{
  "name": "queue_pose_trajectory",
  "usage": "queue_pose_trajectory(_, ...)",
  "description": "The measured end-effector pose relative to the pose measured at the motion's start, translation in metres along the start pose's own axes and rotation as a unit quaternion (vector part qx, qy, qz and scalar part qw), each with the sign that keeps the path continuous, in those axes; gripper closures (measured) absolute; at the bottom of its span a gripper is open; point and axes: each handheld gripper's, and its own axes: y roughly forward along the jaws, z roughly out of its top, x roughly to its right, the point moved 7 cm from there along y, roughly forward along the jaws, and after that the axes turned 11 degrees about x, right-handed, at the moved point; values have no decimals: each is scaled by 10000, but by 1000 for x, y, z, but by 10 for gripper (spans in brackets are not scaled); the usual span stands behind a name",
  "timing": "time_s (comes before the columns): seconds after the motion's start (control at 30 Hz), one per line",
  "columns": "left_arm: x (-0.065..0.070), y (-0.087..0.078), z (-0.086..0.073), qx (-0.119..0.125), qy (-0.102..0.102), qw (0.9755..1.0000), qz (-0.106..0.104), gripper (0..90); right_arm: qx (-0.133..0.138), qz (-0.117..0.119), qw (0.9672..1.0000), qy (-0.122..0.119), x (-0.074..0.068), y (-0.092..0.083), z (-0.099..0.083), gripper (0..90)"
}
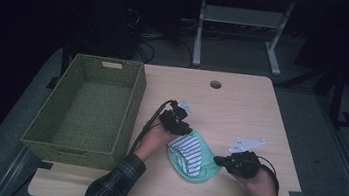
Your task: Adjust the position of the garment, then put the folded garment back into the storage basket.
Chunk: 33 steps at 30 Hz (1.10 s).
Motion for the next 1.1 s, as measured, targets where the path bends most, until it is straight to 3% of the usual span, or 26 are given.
queue_pose_trajectory(0.17,5,-15,-5,-35,67,10000,-25,552,53,-252,9996,99,15,2,-1,761)
queue_pose_trajectory(0.33,15,-26,-10,7,-11,9999,-131,467,78,-576,9982,155,31,3,-4,613)
queue_pose_trajectory(0.53,33,-34,-18,-22,-15,9997,-226,362,55,-948,9949,342,50,4,-14,406)
queue_pose_trajectory(0.77,54,-38,-35,-259,204,9989,-318,247,-11,-1330,9899,491,69,5,-27,195)
queue_pose_trajectory(1.1,68,-30,-56,-609,474,9966,-279,155,29,-1373,9884,652,72,6,-30,142)
